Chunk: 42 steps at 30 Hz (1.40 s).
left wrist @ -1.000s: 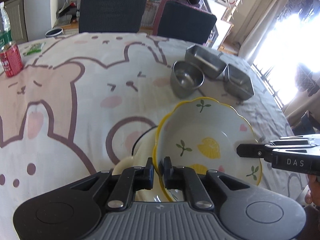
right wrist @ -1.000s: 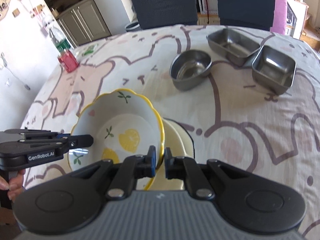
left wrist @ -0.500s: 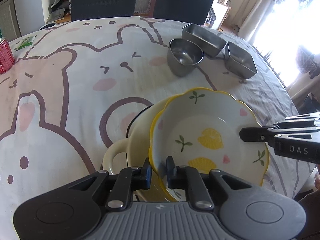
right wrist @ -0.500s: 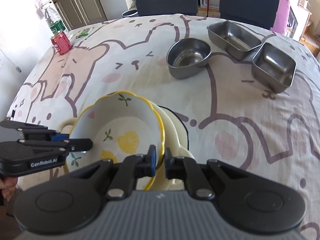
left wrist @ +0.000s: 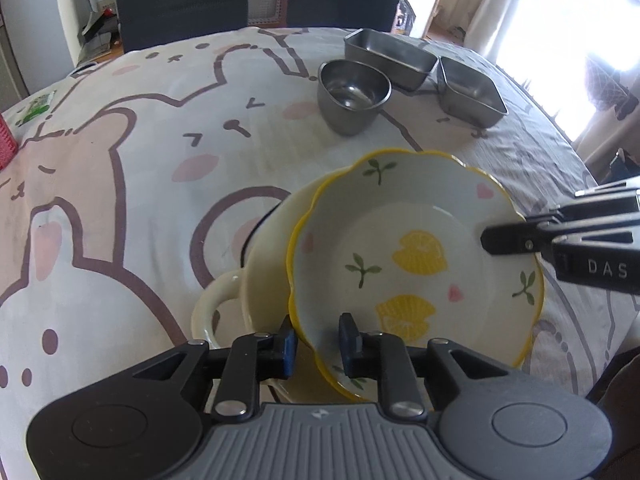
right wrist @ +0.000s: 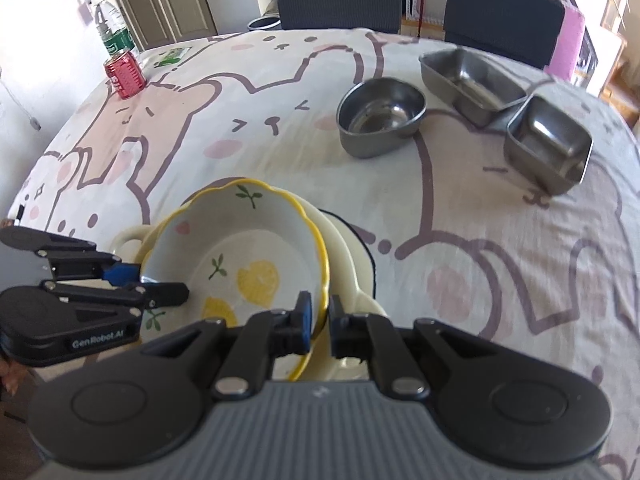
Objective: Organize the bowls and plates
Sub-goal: 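Lower the floral bowl with both tools into the cream bowl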
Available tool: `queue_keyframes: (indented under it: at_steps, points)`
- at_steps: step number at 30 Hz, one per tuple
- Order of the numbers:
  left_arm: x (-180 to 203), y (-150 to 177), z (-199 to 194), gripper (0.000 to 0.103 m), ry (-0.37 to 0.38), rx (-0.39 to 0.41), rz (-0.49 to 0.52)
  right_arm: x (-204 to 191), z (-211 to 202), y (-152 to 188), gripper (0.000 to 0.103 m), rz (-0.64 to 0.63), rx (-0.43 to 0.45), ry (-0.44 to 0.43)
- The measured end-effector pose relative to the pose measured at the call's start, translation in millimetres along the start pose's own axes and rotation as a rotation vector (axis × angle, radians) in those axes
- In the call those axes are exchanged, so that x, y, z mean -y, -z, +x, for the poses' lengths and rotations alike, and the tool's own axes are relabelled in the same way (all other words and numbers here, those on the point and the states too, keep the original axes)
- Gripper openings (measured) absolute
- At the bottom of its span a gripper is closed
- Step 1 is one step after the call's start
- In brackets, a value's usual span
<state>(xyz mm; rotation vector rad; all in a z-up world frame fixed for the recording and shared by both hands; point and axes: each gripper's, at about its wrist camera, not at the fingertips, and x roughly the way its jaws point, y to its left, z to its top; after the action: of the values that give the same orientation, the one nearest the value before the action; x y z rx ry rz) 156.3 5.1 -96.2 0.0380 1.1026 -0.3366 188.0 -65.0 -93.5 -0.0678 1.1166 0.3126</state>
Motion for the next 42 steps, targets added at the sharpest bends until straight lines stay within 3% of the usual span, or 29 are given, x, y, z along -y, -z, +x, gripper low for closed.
queue_keyframes:
  at_steps: [12, 16, 19, 36, 40, 42]
  points:
    - [-0.3, -1.1, -3.3, 0.022, -0.012, -0.008, 0.02, 2.4, 2.3, -0.4, 0.004, -0.005, 0.004, 0.02]
    - [-1.2, -0.8, -5.4, 0.022, -0.004, -0.012, 0.023, -0.3, -2.8, -1.4, 0.0, 0.013, 0.014, -0.135]
    - [-0.2, 0.5, -6.6, 0.022, -0.002, -0.013, 0.03, -12.0, -0.4, 0.0, 0.0, -0.039, 0.009, -0.119]
    - [2.4, -0.5, -13.6, 0.023, -0.009, -0.041, 0.029, 13.3, 15.2, 5.6, 0.004, 0.027, -0.03, -0.1]
    - [3.5, -1.4, -18.1, 0.029, -0.011, -0.045, 0.02, 14.5, 10.7, 7.8, 0.005, 0.024, -0.015, -0.111]
    - [4.8, -1.2, -19.4, 0.031, -0.01, -0.045, 0.02, 14.4, 7.0, 8.8, 0.01, 0.021, -0.006, -0.118]
